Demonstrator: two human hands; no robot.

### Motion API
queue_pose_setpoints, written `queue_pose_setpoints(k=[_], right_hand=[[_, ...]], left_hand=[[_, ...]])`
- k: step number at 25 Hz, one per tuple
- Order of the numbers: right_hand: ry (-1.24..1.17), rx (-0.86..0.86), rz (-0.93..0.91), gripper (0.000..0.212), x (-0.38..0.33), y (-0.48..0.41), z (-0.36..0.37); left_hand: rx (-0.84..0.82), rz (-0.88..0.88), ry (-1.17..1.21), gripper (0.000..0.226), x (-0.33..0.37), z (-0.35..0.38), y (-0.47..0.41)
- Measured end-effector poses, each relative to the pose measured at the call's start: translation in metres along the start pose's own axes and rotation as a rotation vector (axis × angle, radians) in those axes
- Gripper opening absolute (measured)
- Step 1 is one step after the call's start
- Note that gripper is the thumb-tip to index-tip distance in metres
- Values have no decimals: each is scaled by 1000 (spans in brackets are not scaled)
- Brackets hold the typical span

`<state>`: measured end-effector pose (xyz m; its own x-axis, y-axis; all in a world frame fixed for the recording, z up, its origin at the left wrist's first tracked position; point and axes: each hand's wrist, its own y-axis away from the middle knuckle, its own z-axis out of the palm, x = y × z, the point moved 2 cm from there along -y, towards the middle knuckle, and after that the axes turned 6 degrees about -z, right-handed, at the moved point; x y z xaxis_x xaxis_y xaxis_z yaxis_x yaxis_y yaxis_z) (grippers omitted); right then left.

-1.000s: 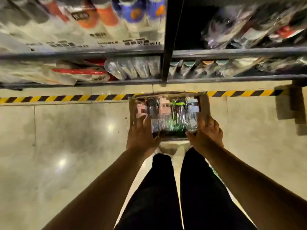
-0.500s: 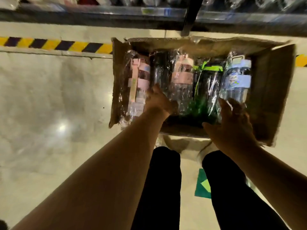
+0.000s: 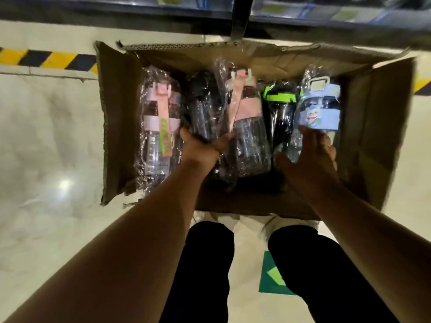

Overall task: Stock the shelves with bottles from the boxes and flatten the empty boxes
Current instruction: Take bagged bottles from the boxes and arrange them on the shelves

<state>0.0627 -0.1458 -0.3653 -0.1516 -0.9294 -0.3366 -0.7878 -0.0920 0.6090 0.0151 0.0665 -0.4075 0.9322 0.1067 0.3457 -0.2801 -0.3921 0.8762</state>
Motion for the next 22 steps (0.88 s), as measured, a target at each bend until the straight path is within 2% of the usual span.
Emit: queue_pose_setpoints(k=[4,7,9,12,15,16,19,22], right_hand=[[-75,-41,-43,78,-23,-1,13],[-180,-168,19,94,-52,-13,47],[-215,-213,89,97,-69,-23,74],[-280,-160,231,98,-82,-42,102],[-261,-78,251,87,-80,-50,112],[-310,-66,248,85,-75,-47,112],[-523,-123,224,99,-61,-25,81],[-630,-125,212,90,-58,22,27]], left_hand=[[-9,32,-42,81,-10,-17,12],[53,57,9,80,-16,-44,35],[48,55,71,71,-14,-60,42],[-11,89,103,61,-11,-74,41],[-87,120,143,63,-16,-84,31],[-104,134,152,64,-18,-85,31],[-138,153,106,67,-6,-83,43],[-152,143,101,63,16,-85,71]])
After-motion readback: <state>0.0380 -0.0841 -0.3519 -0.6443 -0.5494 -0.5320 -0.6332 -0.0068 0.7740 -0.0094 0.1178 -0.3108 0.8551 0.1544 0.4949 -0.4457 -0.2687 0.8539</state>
